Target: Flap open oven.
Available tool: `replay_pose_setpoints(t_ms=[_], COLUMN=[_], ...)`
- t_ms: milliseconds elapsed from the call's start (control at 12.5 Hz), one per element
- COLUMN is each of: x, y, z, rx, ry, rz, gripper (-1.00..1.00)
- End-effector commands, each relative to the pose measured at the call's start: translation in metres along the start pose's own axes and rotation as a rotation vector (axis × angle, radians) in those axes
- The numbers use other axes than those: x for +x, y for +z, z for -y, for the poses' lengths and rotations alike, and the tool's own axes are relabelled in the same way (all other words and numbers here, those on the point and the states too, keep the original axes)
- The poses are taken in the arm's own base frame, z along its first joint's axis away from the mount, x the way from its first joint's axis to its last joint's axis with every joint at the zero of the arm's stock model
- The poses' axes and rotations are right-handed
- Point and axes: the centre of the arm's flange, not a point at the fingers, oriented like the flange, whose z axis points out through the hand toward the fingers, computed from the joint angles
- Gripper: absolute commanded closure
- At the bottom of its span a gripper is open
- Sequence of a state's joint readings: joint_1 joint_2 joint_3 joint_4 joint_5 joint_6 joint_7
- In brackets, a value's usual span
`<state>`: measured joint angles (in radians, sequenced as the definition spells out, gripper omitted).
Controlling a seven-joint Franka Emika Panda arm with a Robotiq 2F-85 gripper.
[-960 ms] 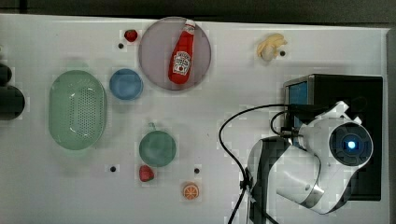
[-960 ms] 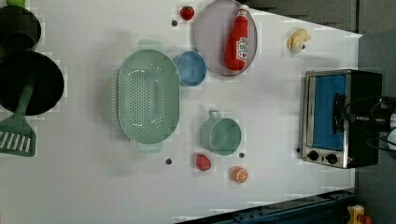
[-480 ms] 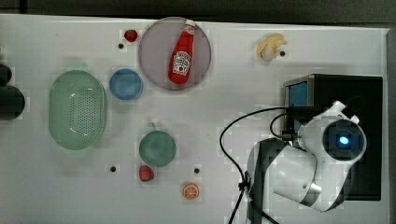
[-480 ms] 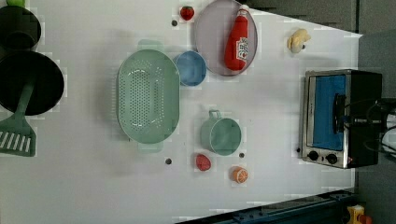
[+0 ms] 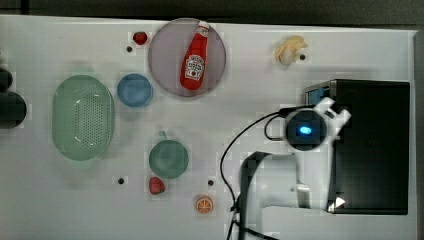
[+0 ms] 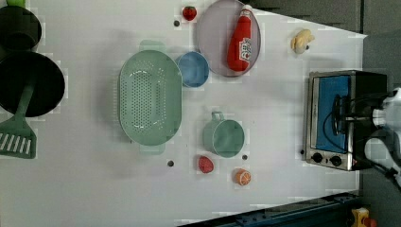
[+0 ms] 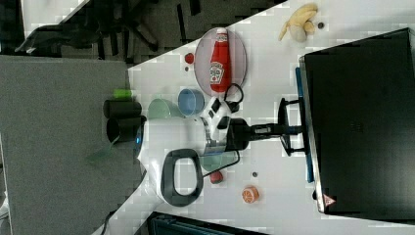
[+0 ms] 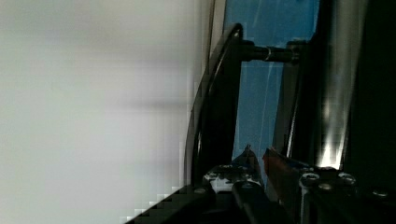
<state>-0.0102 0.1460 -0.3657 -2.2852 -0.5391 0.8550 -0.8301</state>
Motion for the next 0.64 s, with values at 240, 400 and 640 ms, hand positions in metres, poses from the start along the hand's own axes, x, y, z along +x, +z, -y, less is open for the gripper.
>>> replay_pose_setpoints(t_ms=[240,400,640], x=[0.026,0.03,0.032], y=[0.008,0.021,0.047], z=[0.107,0.144,0.193], rx=[-0.121,-0.19,-0.324], ry=[0.061,0.06,0.106], rz=[0.035,0.038,0.028], gripper=[0.65,0.65,0.65])
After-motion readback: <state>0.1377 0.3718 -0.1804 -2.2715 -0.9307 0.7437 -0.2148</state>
